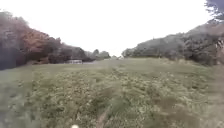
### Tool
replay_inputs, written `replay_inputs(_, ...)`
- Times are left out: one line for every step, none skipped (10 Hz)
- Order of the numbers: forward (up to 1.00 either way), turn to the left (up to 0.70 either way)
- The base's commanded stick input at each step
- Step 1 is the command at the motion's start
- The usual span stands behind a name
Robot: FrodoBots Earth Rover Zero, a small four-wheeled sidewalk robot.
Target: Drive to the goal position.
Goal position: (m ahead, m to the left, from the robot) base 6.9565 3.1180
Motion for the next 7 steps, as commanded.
replay_inputs(0.85, 0.00)
replay_inputs(0.85, 0.00)
replay_inputs(0.85, 0.00)
replay_inputs(0.85, 0.00)
replay_inputs(0.85, 0.00)
replay_inputs(0.85, 0.00)
replay_inputs(0.85, 0.00)
